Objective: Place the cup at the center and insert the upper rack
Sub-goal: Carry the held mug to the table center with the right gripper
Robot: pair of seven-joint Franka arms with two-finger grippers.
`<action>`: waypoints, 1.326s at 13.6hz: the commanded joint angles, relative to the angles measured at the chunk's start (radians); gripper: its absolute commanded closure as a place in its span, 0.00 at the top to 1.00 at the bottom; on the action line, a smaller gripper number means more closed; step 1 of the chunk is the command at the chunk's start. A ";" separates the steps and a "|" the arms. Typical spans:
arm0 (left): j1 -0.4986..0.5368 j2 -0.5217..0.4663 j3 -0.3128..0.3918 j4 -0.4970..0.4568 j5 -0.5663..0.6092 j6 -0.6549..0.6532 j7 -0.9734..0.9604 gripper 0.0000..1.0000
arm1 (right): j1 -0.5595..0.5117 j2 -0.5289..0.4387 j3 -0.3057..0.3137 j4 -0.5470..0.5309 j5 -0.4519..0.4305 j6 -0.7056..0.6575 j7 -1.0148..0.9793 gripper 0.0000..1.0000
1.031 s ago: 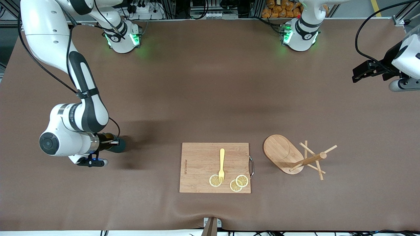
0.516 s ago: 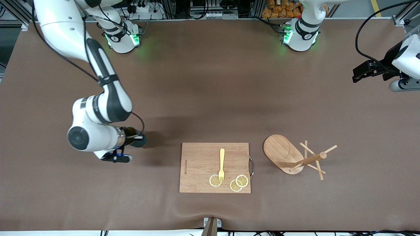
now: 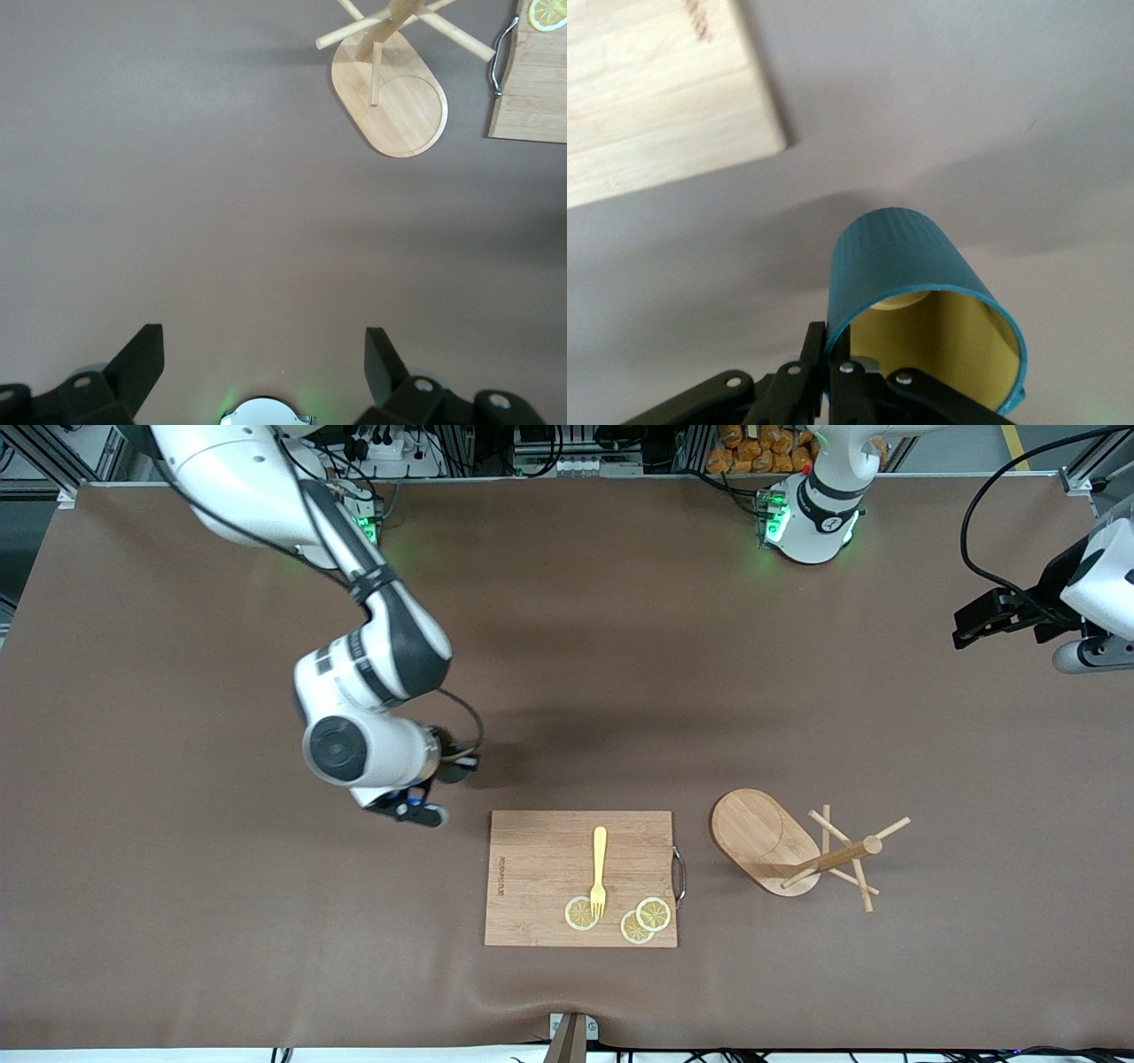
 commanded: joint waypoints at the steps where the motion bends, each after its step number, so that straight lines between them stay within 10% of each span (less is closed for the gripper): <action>1: 0.022 -0.005 -0.001 0.002 0.002 -0.002 0.016 1.00 | 0.057 -0.005 0.004 0.018 0.013 -0.006 0.138 0.00; 18: 0.085 -0.005 -0.001 0.002 0.009 0.000 0.011 1.00 | 0.339 0.130 0.009 0.079 0.007 0.193 0.366 0.00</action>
